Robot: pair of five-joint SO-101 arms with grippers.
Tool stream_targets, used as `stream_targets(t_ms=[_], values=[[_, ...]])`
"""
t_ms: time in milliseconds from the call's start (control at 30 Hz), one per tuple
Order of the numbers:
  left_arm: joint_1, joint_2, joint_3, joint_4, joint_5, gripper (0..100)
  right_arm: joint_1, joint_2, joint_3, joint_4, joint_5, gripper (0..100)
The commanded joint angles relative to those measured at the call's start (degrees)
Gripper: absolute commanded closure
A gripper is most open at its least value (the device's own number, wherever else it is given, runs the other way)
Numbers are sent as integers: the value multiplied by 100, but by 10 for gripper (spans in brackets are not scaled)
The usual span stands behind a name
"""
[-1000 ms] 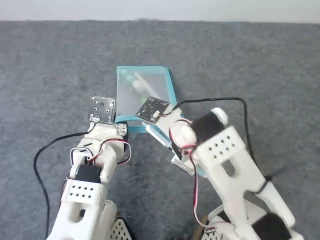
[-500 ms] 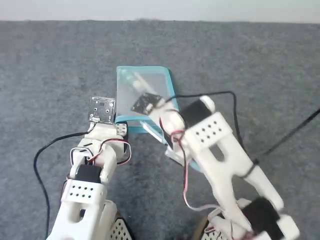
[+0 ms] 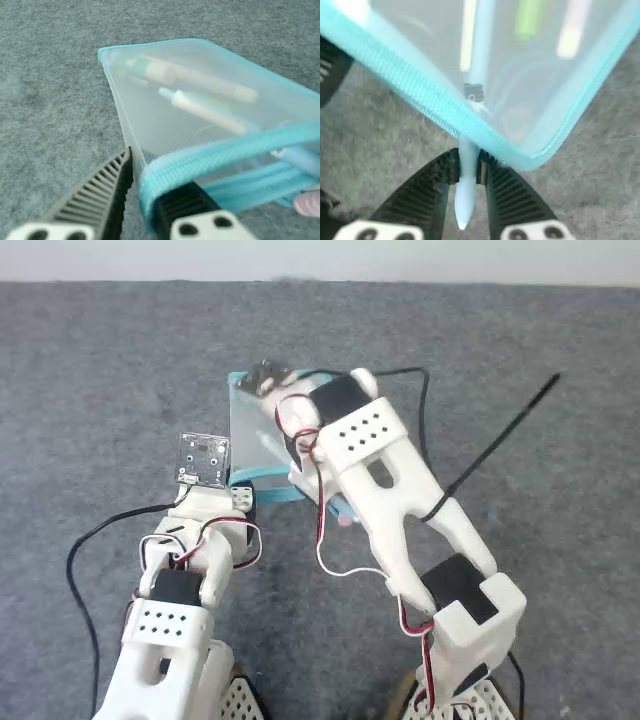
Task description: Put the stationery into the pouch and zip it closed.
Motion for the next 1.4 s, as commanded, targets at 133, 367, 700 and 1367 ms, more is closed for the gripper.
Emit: stream_targets(t_ms=[133,367,700,1367], values=[[44,-62,-84,-141,-44,988,-119,-119,-774,84,-105,982],[202,-79,-48,-149,-44,988,-391,-119,-1152,40,-105,866],[185,-97,-31,-149,-53,988,-312,-699,-1468,-110,-273,875],[176,-105,-48,-132,-53,988,1007,-5226,6004,-3864,-422,876]])
